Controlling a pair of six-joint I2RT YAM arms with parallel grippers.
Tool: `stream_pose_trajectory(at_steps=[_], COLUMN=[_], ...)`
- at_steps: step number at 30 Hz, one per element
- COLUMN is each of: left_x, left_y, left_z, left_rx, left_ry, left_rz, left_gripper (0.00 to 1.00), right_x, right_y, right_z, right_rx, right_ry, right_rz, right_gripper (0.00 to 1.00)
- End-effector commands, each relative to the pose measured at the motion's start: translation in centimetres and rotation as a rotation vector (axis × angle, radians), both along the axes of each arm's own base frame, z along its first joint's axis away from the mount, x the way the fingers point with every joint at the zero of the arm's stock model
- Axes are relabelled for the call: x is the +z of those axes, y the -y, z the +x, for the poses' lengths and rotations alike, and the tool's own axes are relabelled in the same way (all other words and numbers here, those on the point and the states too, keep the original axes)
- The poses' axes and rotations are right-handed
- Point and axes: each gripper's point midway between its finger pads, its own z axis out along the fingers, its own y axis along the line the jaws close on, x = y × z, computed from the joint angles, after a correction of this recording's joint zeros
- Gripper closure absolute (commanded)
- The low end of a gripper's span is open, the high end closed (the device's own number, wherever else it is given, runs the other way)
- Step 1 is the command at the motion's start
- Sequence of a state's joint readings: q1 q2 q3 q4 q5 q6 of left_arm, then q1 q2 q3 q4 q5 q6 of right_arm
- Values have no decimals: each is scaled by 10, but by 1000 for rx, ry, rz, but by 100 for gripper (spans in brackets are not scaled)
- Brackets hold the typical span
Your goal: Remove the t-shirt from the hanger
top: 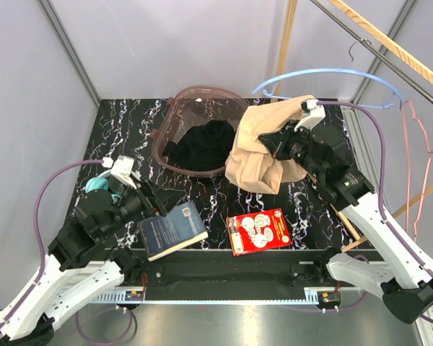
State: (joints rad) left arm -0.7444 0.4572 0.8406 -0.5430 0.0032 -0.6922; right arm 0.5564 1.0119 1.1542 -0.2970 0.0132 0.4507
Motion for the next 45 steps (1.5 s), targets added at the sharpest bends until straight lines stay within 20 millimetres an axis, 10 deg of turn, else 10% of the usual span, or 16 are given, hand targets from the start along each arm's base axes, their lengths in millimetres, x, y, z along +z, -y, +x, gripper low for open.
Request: stream_pose_trajectory(at_steps=[1,13,26,35,45], left_x=[10,5,0,16,27], left_y=[-5,-4,-8,-27,-58], left_z=[3,9,14,9,-3], left_rx=[25,37,61,112,174], left_ry=[44,38,38,73,97], left_rz=[-4,28,74,95,141], left_gripper=[20,20,20,19,18], right_x=[58,137,166,156,98], right_y=[-5,-22,-83,-121,-138], right_z=[0,-53,-96,-39,111], right_rx=[47,317,776,694,240], right_ry=[178,413,374,334,167], right_rz=[14,19,198,178,8], right_gripper=[100,100,100,100,100])
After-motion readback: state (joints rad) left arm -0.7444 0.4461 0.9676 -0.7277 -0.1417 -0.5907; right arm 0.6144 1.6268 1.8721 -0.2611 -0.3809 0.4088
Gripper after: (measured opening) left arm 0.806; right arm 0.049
